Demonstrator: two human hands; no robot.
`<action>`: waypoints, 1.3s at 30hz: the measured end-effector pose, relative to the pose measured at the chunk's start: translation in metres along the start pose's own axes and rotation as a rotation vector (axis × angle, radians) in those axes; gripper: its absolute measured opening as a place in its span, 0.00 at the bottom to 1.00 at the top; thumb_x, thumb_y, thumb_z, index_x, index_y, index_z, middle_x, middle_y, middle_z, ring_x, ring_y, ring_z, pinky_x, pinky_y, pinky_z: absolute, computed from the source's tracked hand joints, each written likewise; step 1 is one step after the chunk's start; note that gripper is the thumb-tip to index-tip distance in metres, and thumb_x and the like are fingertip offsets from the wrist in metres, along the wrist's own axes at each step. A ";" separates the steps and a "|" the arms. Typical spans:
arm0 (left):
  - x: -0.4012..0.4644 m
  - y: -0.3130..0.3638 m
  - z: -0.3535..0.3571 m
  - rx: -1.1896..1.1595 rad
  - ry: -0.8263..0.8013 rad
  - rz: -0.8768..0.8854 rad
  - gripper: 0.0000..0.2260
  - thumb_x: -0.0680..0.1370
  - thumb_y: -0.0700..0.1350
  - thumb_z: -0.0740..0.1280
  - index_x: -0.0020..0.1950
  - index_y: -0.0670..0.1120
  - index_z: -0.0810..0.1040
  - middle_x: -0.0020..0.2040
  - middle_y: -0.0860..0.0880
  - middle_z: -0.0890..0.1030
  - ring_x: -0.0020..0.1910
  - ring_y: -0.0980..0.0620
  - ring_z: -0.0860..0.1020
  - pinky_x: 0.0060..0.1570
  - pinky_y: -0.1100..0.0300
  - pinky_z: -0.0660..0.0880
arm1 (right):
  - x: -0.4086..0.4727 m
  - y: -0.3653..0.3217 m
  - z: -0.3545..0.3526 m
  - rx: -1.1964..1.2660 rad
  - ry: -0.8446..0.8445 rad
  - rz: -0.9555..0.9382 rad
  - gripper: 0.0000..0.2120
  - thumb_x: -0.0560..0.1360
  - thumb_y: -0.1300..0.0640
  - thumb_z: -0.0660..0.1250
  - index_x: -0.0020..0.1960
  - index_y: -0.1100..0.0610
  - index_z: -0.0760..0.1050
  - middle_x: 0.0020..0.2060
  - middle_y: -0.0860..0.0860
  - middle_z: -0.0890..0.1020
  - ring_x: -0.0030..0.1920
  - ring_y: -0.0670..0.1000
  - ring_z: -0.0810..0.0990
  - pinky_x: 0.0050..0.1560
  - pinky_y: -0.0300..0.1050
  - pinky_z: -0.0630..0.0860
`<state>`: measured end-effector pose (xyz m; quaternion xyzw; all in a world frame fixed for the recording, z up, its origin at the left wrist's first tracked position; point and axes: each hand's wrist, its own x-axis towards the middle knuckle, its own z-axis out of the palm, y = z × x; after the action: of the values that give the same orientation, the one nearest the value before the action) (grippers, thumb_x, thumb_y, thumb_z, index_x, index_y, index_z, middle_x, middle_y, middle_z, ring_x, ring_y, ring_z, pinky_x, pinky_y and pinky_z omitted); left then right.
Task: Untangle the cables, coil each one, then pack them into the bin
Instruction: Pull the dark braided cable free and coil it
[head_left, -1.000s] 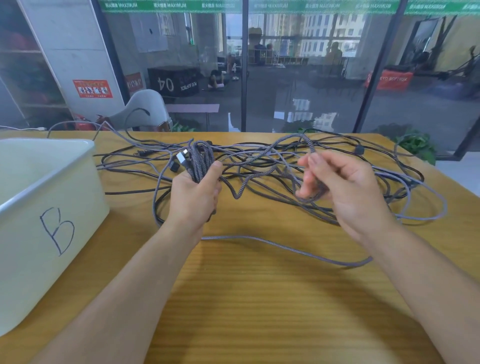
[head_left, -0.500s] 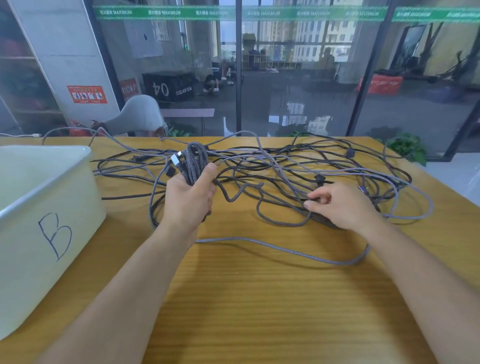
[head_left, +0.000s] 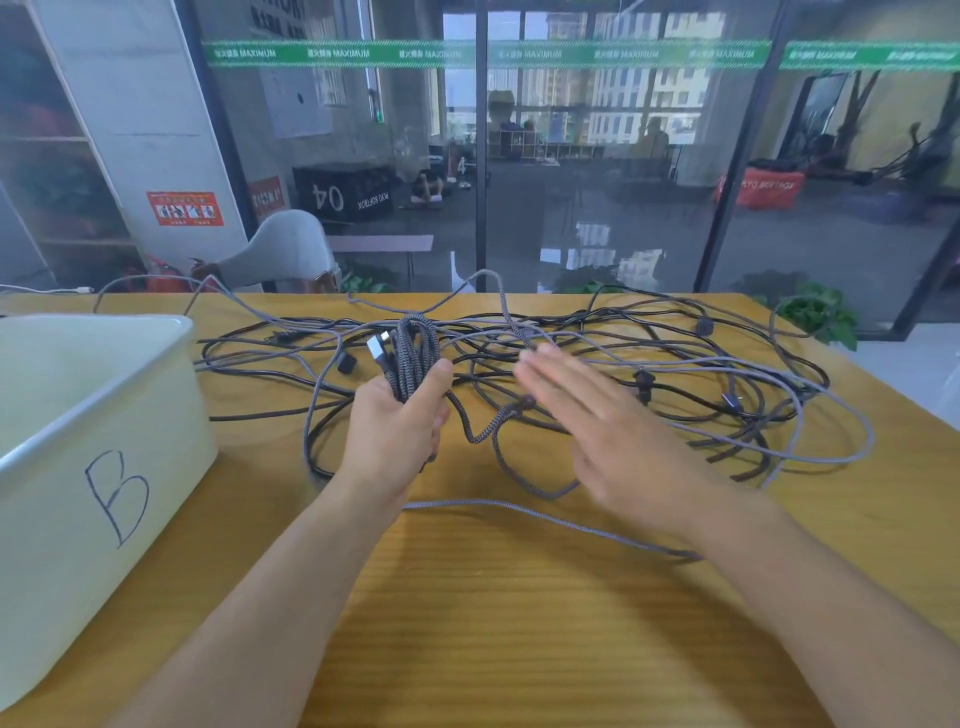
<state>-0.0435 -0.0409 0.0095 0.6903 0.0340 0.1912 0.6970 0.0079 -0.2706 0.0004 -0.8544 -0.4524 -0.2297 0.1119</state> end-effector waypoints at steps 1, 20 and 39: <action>-0.001 0.001 0.001 0.004 -0.015 0.006 0.19 0.84 0.49 0.67 0.36 0.47 0.65 0.29 0.46 0.64 0.27 0.49 0.59 0.30 0.55 0.58 | 0.000 -0.007 0.002 0.069 -0.024 -0.019 0.37 0.75 0.70 0.66 0.82 0.57 0.62 0.81 0.49 0.64 0.83 0.47 0.52 0.82 0.47 0.53; -0.012 0.012 0.007 -0.012 -0.014 0.163 0.14 0.84 0.48 0.66 0.44 0.40 0.80 0.37 0.42 0.85 0.32 0.46 0.82 0.35 0.56 0.76 | -0.001 -0.044 -0.021 0.025 0.025 -0.187 0.11 0.84 0.51 0.60 0.52 0.50 0.81 0.26 0.44 0.76 0.28 0.50 0.72 0.38 0.44 0.70; -0.011 0.035 0.003 -0.537 -0.226 -0.057 0.13 0.78 0.55 0.66 0.42 0.46 0.74 0.28 0.54 0.64 0.24 0.55 0.63 0.30 0.62 0.66 | -0.001 -0.014 0.021 0.041 -0.064 -0.168 0.07 0.81 0.52 0.62 0.54 0.49 0.79 0.47 0.41 0.82 0.47 0.49 0.78 0.43 0.49 0.80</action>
<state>-0.0611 -0.0479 0.0416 0.4968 -0.0765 0.0956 0.8592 0.0025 -0.2550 -0.0187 -0.8180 -0.5304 -0.2015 0.0950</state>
